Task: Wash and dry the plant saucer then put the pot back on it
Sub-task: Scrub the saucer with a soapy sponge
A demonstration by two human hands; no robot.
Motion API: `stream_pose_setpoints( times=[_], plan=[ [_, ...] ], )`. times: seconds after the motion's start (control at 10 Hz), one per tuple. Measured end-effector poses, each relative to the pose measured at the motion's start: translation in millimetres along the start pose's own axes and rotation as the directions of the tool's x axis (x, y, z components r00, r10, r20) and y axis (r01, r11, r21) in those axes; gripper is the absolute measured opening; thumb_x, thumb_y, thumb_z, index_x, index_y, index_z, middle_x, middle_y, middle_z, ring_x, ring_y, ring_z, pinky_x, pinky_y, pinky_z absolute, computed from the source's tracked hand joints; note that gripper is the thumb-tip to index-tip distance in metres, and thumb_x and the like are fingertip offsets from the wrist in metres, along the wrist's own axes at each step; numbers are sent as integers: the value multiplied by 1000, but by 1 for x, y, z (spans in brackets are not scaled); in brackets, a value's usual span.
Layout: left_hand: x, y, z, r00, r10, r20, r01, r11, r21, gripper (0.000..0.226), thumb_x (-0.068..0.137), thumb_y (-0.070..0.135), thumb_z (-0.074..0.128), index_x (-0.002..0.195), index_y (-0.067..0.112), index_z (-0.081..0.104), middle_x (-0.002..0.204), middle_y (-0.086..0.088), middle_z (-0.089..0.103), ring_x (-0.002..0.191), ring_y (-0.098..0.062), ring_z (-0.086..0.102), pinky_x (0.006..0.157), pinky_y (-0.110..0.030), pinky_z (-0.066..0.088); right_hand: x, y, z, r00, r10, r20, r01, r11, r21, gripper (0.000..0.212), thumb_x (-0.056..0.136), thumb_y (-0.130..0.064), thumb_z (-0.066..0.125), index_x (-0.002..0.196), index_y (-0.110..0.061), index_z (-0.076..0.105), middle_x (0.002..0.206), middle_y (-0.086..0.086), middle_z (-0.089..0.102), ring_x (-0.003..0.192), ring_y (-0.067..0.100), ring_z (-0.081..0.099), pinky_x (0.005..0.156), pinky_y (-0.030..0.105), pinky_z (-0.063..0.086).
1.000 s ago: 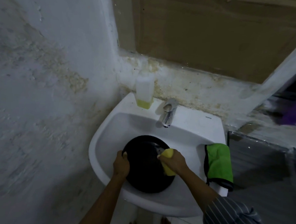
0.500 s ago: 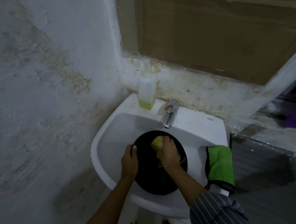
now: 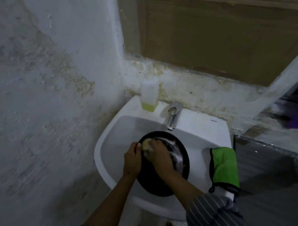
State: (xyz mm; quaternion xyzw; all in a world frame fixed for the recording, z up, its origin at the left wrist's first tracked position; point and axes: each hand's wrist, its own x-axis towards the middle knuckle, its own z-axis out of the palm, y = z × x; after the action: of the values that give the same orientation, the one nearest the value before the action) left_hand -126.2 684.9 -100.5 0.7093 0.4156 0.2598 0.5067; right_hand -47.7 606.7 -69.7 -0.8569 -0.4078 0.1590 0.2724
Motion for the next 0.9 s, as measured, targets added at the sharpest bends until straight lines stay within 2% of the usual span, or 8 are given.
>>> stream_pose_setpoints(
  times=[0.1, 0.3, 0.4, 0.5, 0.6, 0.7, 0.8, 0.9],
  plan=[
    [7, 0, -5, 1000, -4, -21, 4, 999, -34, 29, 100, 16, 38, 74, 12, 51, 71, 2, 56, 66, -11, 51, 57, -11, 40, -4, -10, 7, 991, -116, 67, 116, 993, 11, 40, 90, -9, 50, 130, -5, 49, 130, 16, 51, 119, 29, 50, 100, 32, 38],
    [5, 5, -3, 995, 98, 16, -99, 994, 55, 28, 99, 19, 41, 71, 17, 45, 63, 9, 47, 59, -1, 45, 52, -10, 34, 14, 32, -18, 969, 204, -142, -216, 974, -72, 36, 90, -7, 54, 127, -6, 53, 126, 13, 57, 120, 30, 52, 99, 24, 38],
    [13, 5, -3, 997, 81, 9, -82, 996, 41, 32, 99, 19, 39, 69, 25, 45, 66, 10, 51, 61, 1, 48, 53, -4, 36, -6, -11, 17, 997, -8, 74, 4, 998, 56, 29, 95, -7, 47, 123, -3, 54, 123, 10, 59, 118, 29, 53, 96, 23, 40],
    [12, -1, -10, 997, 82, -6, -82, 996, 41, 36, 100, 18, 38, 66, 28, 43, 64, 8, 51, 60, -3, 48, 52, -6, 37, -16, -2, 22, 986, -142, 92, 141, 990, 19, 38, 91, -10, 49, 129, -12, 50, 126, 11, 57, 114, 26, 53, 96, 36, 45],
    [4, -8, -11, 994, 111, 0, -111, 991, 70, 30, 100, 20, 40, 70, 23, 46, 63, 8, 50, 57, -1, 49, 51, -6, 36, -2, 34, -6, 991, 133, -15, -133, 990, -37, 25, 91, -4, 43, 110, -5, 59, 108, 17, 62, 100, 31, 59, 88, 38, 49],
    [5, -2, -4, 994, 106, -30, -104, 992, 70, 28, 100, 22, 38, 75, 16, 48, 65, 7, 51, 57, 0, 50, 51, -7, 37, 5, 27, -15, 962, 257, -94, -258, 966, 1, 22, 92, -6, 43, 107, -5, 60, 101, 16, 64, 92, 29, 61, 85, 38, 50],
    [13, 8, -1, 993, 104, -55, -100, 993, 69, 27, 100, 21, 37, 77, 13, 49, 66, 9, 51, 60, -1, 49, 51, -4, 37, -18, -7, 17, 996, 37, 77, -38, 999, 21, 32, 92, -12, 45, 123, -14, 53, 119, 12, 61, 108, 29, 58, 93, 39, 48],
    [20, 10, -8, 988, 128, -86, -123, 990, 66, 27, 100, 20, 37, 79, 12, 51, 67, 10, 52, 61, 0, 49, 50, -3, 37, -33, 8, 29, 984, -96, 150, 117, 984, -137, 38, 94, -22, 46, 132, -16, 49, 136, 16, 52, 120, 31, 53, 89, 28, 49]
  ],
)
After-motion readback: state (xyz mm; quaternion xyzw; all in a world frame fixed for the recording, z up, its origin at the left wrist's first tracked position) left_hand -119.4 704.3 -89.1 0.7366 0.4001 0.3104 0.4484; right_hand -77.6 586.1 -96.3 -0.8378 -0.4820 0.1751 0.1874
